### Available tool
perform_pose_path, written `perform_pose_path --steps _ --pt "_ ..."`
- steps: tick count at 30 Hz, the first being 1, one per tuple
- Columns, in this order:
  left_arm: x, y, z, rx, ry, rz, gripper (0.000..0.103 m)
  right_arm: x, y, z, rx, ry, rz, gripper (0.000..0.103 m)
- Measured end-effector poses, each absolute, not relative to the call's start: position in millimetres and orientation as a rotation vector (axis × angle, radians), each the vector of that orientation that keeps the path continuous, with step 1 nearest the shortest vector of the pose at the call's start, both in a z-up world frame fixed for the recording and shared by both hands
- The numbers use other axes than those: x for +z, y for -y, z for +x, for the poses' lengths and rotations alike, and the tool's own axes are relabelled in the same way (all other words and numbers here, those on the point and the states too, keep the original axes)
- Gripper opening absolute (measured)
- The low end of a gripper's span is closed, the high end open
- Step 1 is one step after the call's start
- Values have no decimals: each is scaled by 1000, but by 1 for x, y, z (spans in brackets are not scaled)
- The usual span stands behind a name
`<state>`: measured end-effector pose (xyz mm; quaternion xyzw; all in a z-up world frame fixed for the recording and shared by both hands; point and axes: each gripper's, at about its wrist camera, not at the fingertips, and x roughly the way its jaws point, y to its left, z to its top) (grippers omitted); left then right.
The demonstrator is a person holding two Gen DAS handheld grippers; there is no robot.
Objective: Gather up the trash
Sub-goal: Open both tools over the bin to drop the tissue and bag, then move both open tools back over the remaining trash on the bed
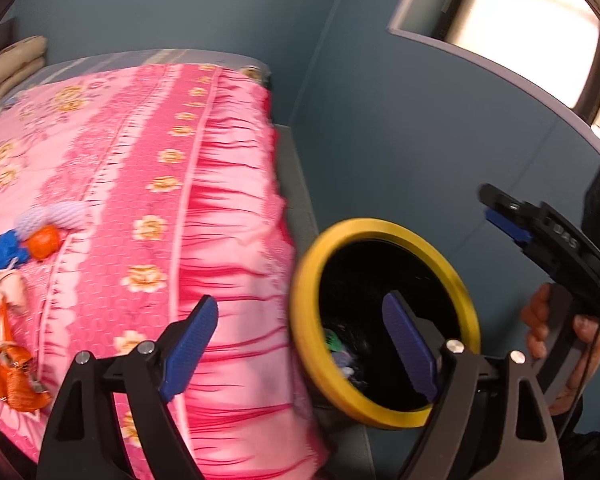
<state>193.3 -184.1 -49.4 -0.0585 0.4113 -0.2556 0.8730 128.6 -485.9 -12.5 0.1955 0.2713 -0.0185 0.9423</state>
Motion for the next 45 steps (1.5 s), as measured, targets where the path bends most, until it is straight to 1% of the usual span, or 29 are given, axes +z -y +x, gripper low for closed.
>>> perform_pose_path --steps 8,17,20,26,30,38,45 --pt "-45 130 194 -403 -816 -140 85 1 451 147 62 -540 348 67" --pt "-52 64 192 -257 -813 -176 85 9 390 167 195 -556 282 69" --pt "-54 38 192 -195 -811 -203 85 9 367 176 236 -562 253 71" --pt "-67 -9 193 -102 -833 -274 85 5 322 206 317 -586 206 71" --pt "-82 -40 192 -42 -866 -318 85 -5 288 236 370 -610 170 71" --pt "-117 -79 197 38 -939 -441 85 -40 220 302 469 -727 104 71" --pt "-136 -94 205 37 -1005 -543 85 -68 141 360 557 -820 -98 71"
